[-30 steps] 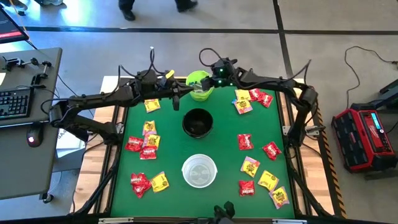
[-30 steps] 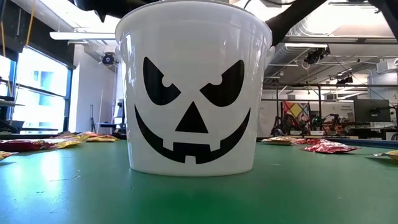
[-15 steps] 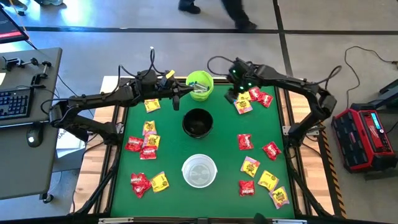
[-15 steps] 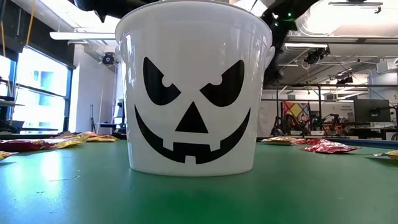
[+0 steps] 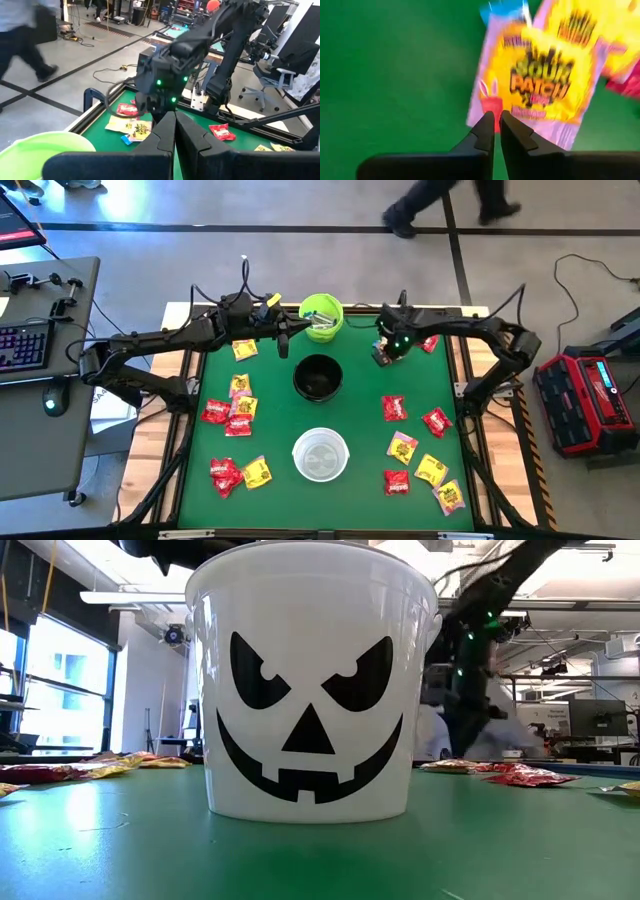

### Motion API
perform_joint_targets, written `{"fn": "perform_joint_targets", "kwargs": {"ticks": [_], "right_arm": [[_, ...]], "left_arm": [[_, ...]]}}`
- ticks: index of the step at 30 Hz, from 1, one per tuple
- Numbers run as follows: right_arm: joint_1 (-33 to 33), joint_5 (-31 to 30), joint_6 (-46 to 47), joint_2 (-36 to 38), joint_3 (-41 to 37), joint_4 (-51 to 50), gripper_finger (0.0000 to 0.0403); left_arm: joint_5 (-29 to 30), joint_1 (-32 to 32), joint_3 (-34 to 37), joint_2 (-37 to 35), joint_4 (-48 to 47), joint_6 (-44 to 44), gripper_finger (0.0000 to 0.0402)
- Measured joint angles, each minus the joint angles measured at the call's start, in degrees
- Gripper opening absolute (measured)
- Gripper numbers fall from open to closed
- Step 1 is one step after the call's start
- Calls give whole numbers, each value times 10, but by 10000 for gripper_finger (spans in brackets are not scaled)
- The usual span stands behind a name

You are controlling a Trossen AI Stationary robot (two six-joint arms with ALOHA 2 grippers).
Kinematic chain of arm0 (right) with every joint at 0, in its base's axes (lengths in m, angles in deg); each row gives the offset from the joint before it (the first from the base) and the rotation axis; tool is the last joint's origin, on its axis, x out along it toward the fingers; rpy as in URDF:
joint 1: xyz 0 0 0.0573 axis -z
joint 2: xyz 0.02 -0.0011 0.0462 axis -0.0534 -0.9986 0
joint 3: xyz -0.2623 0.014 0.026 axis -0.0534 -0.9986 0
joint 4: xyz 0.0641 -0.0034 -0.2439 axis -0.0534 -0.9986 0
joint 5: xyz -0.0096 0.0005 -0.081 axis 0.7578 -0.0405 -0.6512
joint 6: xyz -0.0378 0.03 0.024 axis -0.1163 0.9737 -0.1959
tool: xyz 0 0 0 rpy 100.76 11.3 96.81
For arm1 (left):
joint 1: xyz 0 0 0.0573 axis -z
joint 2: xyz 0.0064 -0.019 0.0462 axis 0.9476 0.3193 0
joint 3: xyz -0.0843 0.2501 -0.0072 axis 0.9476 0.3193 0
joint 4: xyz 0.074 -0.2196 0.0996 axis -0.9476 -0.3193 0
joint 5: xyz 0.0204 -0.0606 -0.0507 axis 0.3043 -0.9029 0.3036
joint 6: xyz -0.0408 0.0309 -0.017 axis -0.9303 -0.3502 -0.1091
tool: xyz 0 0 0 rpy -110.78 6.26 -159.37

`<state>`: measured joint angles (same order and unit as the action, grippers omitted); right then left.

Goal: Sort candy by brand, put in halloween buckets
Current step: Adjust the yellow chocolate

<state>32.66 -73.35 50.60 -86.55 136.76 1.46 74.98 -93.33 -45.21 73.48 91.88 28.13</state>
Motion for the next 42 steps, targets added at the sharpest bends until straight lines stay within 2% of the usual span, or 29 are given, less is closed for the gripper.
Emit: {"fn": "perform_joint_targets", "kwargs": {"ticks": [4, 11, 17, 20, 24, 26, 33, 42], "right_arm": [[2, -18, 30, 0, -39, 22, 3], [4, -70, 80, 11, -59, -20, 1], [35, -96, 74, 64, -59, -64, 0], [51, -86, 62, 107, -58, -63, 0], [64, -17, 45, 149, -58, -15, 0], [62, -6, 59, 157, -58, 18, 0], [50, 5, 120, 128, -58, 136, 0], [54, -7, 149, 45, -58, 155, 0]], "left_arm": [[0, 0, 0, 0, -2, 0, 0], [0, 0, 0, 0, -17, 0, 0], [1, 3, 0, 0, -24, 0, 0], [1, 4, 0, 0, -25, 0, 0], [2, 7, 0, 0, -25, 1, 0], [2, 7, 0, 0, -25, 1, 0], [2, 7, 0, 0, -25, 1, 0], [3, 7, 0, 0, -25, 1, 0]]}}
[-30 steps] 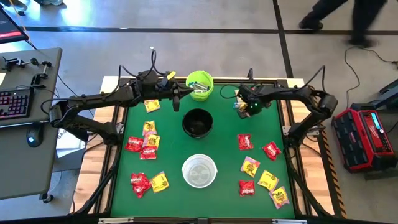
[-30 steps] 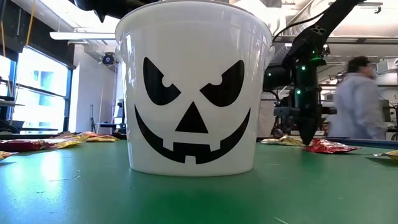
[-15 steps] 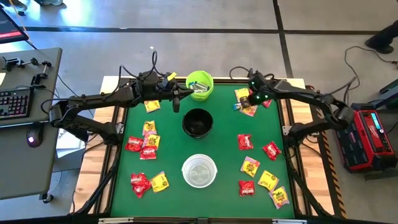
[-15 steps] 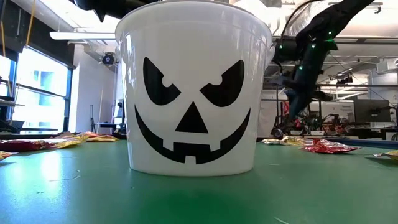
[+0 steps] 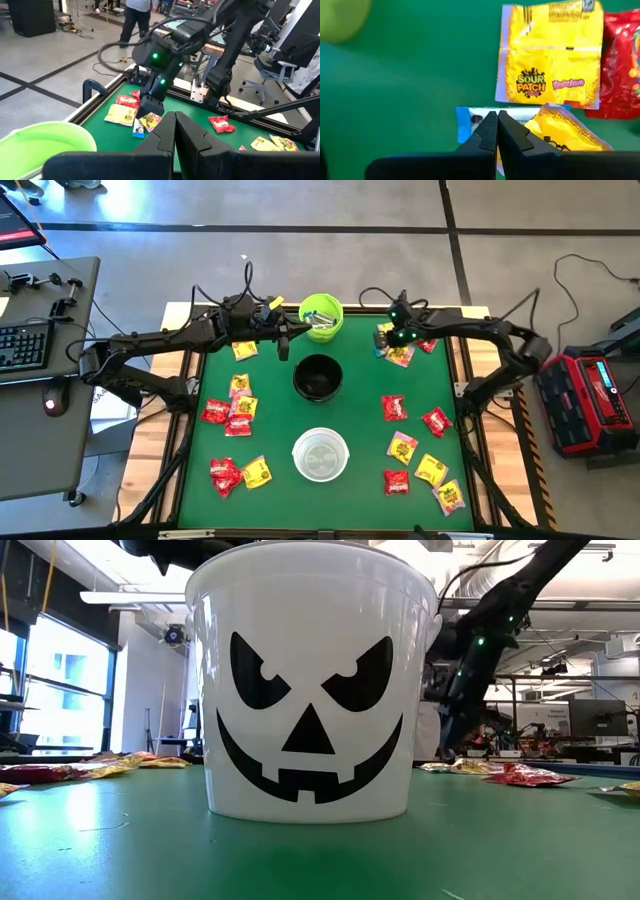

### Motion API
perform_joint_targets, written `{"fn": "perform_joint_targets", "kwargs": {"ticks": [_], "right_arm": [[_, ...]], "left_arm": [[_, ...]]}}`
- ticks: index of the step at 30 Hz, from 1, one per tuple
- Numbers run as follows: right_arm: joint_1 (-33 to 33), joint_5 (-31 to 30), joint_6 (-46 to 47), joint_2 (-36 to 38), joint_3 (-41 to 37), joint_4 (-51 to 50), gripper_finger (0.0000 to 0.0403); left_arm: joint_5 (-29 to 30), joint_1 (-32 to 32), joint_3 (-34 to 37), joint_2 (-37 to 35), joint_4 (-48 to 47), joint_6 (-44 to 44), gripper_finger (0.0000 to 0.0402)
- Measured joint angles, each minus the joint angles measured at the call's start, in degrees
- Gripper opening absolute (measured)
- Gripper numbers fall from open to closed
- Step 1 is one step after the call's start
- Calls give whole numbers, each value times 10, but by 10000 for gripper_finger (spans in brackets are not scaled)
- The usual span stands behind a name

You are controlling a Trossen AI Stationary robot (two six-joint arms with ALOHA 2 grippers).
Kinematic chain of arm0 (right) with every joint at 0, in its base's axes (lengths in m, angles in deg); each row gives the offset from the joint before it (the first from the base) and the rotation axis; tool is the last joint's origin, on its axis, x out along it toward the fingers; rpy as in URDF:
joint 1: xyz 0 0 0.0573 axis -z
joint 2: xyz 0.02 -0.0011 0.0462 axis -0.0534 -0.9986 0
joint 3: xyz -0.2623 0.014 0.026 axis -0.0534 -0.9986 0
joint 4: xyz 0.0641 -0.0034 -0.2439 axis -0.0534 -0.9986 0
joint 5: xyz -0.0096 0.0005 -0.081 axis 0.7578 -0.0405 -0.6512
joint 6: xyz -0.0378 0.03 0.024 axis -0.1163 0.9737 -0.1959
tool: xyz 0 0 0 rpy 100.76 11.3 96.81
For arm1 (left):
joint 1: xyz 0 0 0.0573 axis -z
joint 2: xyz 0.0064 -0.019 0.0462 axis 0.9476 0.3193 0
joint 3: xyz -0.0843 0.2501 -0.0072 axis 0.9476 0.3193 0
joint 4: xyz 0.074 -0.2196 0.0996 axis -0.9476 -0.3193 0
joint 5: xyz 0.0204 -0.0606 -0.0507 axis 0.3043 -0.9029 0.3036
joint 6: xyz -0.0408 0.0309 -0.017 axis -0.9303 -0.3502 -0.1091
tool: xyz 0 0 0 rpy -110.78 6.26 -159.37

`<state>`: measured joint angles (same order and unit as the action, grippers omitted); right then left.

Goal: Sort candy by brand, put in halloween buckets
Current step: Adjust the yellow chocolate, then put the white chocolate into the green bucket

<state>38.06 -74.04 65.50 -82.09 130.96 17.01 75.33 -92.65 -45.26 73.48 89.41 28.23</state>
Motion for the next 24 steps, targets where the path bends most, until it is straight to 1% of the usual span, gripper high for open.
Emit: {"fn": "perform_joint_targets", "kwargs": {"ticks": [5, 9, 14, 18, 22, 24], "right_arm": [[14, -4, 0, -20, 0, -16, 0], [28, -34, -2, -22, 0, -54, 0], [48, -42, -34, -15, 0, -94, 0], [45, -35, -107, 14, 0, -73, 0], [25, 35, -227, 43, 0, -31, 10], [10, 43, -294, 46, 0, -26, 28]], "left_arm": [[0, 0, 0, 0, 0, 0, 0], [0, 0, 0, 0, 0, -1, 0], [0, 0, 0, 0, -1, -1, 0], [-1, 0, 0, 0, -4, -4, 0], [-1, 0, 0, 0, -6, -5, 0], [-1, 0, 0, 0, -8, -5, 0]]}}
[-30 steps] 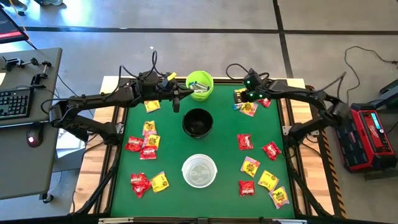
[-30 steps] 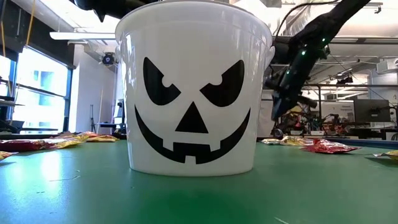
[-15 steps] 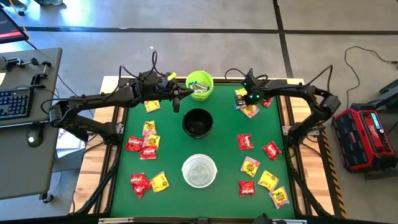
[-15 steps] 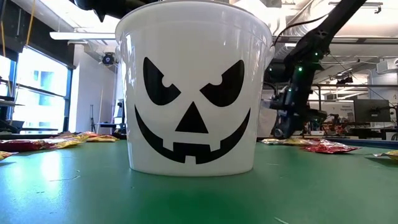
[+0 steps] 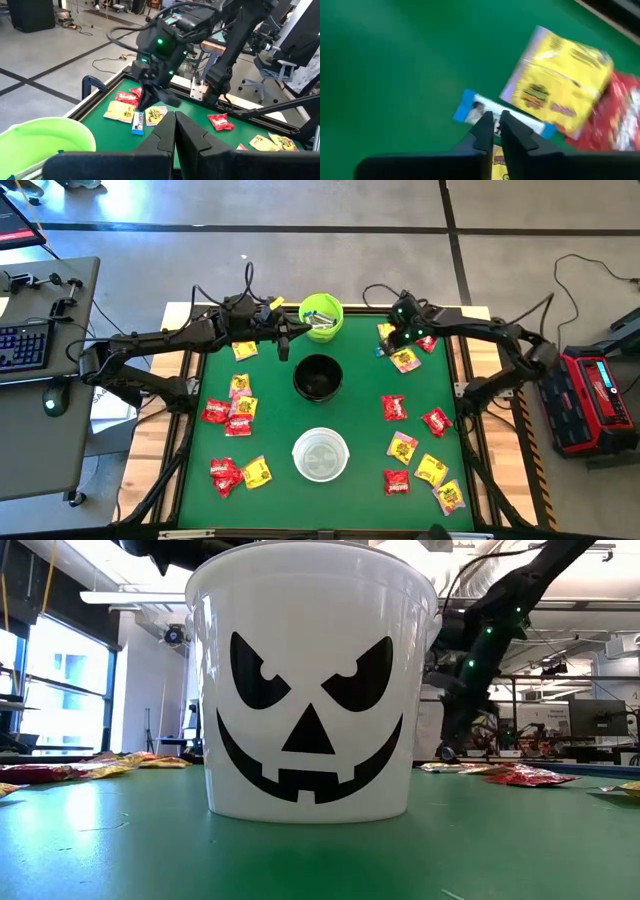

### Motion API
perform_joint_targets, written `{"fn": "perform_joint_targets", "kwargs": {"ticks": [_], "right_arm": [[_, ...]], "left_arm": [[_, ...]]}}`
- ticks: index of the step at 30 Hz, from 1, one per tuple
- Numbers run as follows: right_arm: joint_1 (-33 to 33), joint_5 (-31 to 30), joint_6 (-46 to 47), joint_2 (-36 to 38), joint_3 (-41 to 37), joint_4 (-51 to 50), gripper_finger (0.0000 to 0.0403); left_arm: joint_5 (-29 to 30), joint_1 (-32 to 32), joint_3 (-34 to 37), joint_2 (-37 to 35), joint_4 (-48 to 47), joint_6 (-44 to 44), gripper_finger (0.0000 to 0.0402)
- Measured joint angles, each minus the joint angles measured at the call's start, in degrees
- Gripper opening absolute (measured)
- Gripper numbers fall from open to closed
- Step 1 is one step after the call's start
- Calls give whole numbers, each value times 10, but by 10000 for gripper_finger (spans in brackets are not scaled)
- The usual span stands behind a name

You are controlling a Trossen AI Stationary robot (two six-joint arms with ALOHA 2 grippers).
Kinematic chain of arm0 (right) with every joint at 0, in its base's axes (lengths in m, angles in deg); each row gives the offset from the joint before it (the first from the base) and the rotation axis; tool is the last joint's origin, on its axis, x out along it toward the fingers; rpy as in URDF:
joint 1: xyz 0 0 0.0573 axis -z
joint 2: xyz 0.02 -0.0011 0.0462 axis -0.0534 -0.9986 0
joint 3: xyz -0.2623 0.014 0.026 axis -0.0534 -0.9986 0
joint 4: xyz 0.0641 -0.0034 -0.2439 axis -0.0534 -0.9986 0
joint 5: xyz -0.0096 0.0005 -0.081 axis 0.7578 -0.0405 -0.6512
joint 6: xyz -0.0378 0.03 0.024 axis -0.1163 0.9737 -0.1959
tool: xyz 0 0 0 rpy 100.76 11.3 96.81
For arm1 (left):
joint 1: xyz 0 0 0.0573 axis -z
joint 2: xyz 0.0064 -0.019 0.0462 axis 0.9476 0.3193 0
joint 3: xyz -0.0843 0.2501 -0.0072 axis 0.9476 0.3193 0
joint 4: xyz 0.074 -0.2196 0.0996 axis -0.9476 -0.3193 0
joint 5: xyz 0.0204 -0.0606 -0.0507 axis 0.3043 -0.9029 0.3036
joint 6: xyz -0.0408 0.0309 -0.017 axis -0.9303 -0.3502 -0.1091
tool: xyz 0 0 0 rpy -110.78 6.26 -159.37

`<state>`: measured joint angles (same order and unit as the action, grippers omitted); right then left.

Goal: Sort candy by brand, put in halloween buckets
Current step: Put the white chocolate into the green bucket

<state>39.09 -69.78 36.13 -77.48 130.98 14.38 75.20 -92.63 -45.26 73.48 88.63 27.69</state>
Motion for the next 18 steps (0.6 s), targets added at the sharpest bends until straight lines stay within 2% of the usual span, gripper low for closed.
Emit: {"fn": "perform_joint_targets", "kwargs": {"ticks": [11, 14, 18], "right_arm": [[-56, 3, -281, -24, 0, 17, 205], [-58, 3, -335, -24, 0, 23, 224], [-50, -2, -375, -26, 0, 24, 226]], "left_arm": [[0, 0, 0, 0, -7, -11, 0], [0, 0, 0, 0, -15, -16, 0], [0, 3, 0, 0, -22, -20, 0]]}}
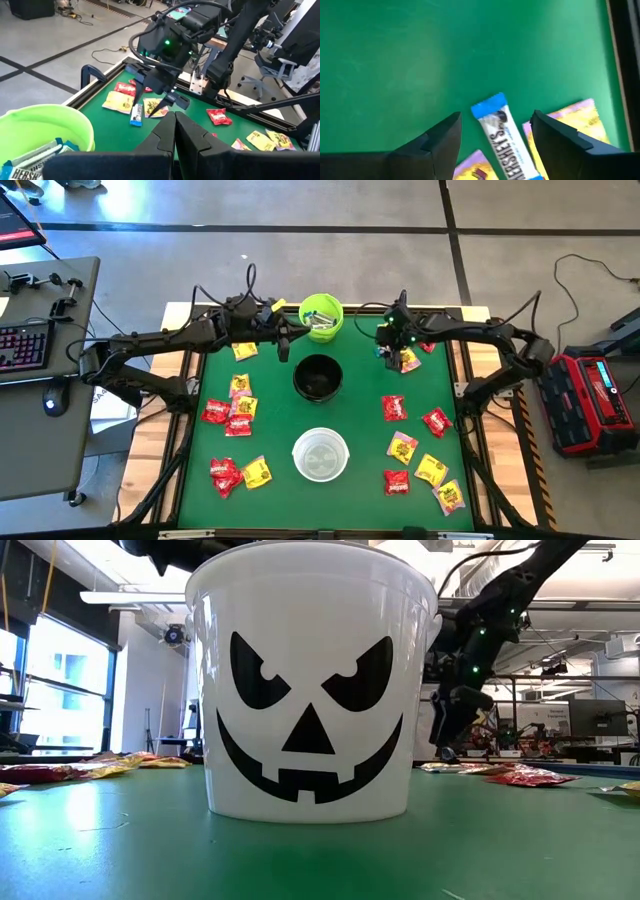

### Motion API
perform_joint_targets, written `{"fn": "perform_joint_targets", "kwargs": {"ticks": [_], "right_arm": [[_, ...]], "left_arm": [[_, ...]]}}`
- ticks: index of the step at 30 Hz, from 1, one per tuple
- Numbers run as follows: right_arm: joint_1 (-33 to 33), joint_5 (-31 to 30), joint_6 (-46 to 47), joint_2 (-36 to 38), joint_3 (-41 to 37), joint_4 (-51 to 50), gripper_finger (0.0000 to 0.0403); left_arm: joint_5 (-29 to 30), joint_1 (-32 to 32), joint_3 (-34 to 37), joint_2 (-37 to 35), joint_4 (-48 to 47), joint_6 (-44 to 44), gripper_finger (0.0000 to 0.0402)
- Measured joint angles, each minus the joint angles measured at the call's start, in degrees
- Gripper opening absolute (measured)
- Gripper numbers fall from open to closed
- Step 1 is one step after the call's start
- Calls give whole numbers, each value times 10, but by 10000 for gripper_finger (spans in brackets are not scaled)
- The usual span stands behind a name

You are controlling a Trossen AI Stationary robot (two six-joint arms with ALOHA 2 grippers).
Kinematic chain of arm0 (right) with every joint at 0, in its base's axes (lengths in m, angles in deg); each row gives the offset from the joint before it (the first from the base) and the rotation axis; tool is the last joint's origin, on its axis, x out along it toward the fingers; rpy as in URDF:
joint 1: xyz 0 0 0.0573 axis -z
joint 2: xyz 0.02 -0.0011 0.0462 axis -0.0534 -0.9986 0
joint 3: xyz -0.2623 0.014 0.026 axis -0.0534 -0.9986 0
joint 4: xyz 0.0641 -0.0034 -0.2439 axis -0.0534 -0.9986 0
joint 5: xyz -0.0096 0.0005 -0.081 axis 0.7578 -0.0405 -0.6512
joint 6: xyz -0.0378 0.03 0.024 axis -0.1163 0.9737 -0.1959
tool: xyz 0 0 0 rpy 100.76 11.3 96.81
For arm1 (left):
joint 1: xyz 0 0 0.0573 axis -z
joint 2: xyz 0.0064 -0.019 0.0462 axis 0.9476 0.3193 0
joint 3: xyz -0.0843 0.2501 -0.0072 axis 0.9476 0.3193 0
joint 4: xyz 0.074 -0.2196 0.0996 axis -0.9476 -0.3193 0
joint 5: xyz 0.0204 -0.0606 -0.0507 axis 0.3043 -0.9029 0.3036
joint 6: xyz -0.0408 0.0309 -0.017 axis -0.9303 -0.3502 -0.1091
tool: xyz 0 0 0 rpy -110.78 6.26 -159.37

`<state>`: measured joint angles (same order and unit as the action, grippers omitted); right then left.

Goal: Sort candy by brand, put in halloween buckets
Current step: Put the white chocolate into the green bucket

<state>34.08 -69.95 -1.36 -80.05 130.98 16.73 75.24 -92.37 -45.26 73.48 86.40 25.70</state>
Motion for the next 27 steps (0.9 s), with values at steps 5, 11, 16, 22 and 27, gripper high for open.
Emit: {"fn": "perform_joint_targets", "kwargs": {"ticks": [5, 11, 16, 22, 27], "right_arm": [[5, 0, 2, -34, 0, 1, 226], [-10, -6, 38, -84, 16, -1, 226], [-13, -22, 33, -114, 48, -5, 226], [-11, -28, 33, -163, 87, -29, 226], [-11, -15, 37, -192, 119, -66, 205]], "left_arm": [[0, 2, 0, 0, -2, 0, 0], [0, 2, 0, 0, -4, -1, 0], [0, 8, 0, 0, -5, -1, 0], [0, 12, 0, 0, -6, -1, 0], [0, 12, 0, 0, -9, -1, 0]]}}
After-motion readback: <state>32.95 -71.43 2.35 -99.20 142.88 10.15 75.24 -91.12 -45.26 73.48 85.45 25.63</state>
